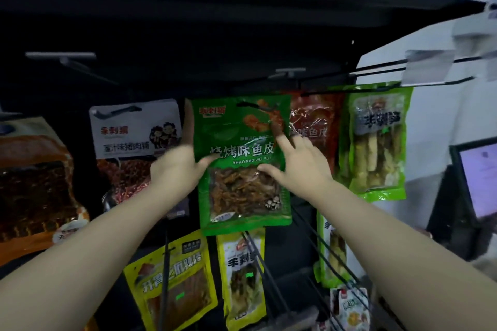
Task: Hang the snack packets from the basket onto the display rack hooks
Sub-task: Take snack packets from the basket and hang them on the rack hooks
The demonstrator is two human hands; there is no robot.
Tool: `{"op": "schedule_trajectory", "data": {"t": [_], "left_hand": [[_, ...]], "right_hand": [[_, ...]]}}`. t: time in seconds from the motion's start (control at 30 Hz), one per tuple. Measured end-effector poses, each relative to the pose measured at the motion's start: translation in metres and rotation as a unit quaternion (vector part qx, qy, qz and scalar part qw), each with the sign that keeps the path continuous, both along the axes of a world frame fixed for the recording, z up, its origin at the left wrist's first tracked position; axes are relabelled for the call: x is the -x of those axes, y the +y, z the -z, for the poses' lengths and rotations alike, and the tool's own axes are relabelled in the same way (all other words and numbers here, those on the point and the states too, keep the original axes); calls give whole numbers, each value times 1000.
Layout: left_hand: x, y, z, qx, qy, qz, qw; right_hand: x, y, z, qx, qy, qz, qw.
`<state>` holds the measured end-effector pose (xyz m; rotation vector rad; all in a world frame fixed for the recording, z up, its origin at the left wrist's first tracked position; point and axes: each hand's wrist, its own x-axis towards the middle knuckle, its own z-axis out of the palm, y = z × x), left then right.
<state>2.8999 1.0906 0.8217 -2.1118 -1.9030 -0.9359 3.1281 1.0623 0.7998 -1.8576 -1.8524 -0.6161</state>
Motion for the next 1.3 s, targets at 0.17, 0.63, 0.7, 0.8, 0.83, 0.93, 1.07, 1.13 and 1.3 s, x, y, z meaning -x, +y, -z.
{"op": "schedule_trajectory", "data": {"t": [0.17,0.63,0.7,0.8,0.83,0.93,1.07,1.13,1.3], "left_hand": [[-3,19,-8,-16,-58,62,996],[7,-7,44,-16,-1,72,997],[3,-7,43,-22,43,60,997],[-5,-5,43,-31,104,25,994],[-8,-4,44,-31,115,21,993],[-8,-7,45,-30,103,30,994],[11,-19,49,-46,110,53,991],[23,-32,53,-52,165,58,983],[82,-75,70,-79,226,28,970]], "right_hand": [[3,23,-7,21,6,-4,1000],[-3,2,27,-30,7,-57,998],[0,2,26,-22,-7,-43,999],[7,0,21,1,-8,-14,1000],[9,-1,20,6,-10,-6,1000],[12,-7,17,16,-29,15,999],[14,-24,16,-15,-25,26,999],[22,-31,21,-30,-58,0,998],[78,-44,31,-50,-125,-126,983]]}}
